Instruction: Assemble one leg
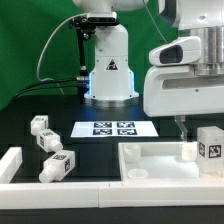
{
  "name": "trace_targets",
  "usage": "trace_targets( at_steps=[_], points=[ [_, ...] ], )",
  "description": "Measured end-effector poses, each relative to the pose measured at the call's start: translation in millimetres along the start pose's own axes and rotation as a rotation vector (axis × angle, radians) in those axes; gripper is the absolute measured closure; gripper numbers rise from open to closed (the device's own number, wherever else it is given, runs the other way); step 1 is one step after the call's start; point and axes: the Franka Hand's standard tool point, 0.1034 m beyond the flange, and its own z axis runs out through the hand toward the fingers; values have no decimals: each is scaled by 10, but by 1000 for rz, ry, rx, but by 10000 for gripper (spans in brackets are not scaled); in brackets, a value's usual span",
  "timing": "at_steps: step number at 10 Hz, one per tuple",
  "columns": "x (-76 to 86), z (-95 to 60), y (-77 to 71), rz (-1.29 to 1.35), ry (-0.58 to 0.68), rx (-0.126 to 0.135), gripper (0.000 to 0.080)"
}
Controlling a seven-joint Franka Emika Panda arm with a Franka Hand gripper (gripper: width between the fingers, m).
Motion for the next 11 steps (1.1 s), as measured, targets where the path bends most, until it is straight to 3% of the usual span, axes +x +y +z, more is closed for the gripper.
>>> trace_targets(
  at_steps=[1, 2, 7, 9, 10, 11],
  points=[
    [-1, 1, -4, 73, 0, 2, 359],
    [-2, 1, -5, 133, -1, 2, 517],
    [15, 13, -35, 713, -3, -3, 515],
    [33, 17, -23, 1100, 5, 37, 515],
    [20, 32, -84, 1324, 18, 55, 514],
    [20, 32, -103, 1419, 28, 61, 514]
  ],
)
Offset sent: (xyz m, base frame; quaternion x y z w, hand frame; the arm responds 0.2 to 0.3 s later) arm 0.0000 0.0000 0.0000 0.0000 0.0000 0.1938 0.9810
